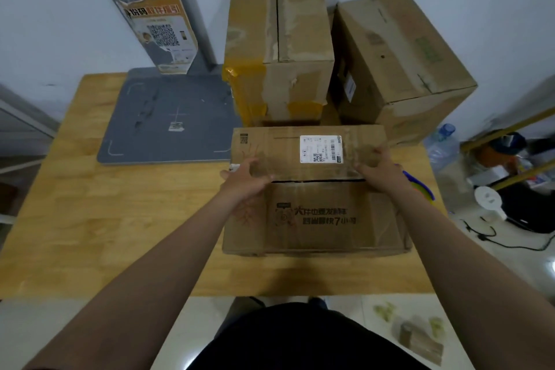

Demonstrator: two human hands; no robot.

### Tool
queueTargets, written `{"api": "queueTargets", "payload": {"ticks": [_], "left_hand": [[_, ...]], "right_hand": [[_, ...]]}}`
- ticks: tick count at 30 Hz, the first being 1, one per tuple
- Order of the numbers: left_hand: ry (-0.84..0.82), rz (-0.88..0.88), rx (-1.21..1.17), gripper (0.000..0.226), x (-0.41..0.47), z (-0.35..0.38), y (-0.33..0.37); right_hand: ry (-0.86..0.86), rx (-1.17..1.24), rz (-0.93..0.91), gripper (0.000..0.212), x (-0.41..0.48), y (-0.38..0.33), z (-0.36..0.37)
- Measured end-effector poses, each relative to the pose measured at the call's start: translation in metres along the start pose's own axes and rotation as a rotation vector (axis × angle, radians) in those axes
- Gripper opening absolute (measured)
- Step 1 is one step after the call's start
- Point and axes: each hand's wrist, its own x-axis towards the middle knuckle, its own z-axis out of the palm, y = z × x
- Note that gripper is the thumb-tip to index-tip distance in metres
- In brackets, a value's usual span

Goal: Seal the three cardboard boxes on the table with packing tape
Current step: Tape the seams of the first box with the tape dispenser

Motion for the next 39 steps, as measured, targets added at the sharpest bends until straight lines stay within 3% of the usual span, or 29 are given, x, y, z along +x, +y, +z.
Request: {"api": "queueTargets", "payload": {"ticks": [4, 11, 18, 21, 24, 31, 39], "left_hand": [[0.027, 0.007, 0.012, 0.086, 0.008, -0.002, 0.002], [0.062, 0.011, -0.018, 0.063, 0.024, -0.024, 0.001], [0.148, -0.054, 0.197, 0.076, 0.017, -0.016, 0.011], [0.232, 0.033, 0.357, 0.068, 0.006, -0.007, 0.040], [0.201, 0.173, 0.387, 0.069, 0.003, 0.008, 0.063], [0.137, 0.293, 0.469, 0.062, -0.008, 0.060, 0.120], [0.129, 0.399, 0.538, 0.064, -0.008, 0.117, 0.163]], "right_hand": [[-0.004, 0.020, 0.001, 0.092, 0.001, 0.000, 0.000], [-0.017, -0.035, 0.010, 0.101, -0.003, -0.024, 0.012], [-0.081, -0.068, -0.053, 0.096, -0.002, -0.017, 0.014], [-0.092, -0.097, -0.074, 0.099, -0.004, -0.010, 0.008], [-0.070, -0.112, -0.088, 0.099, -0.003, -0.004, -0.002], [0.054, -0.056, -0.008, 0.078, 0.011, 0.040, -0.037], [-0.042, -0.137, 0.132, 0.060, 0.046, 0.100, -0.041]]}}
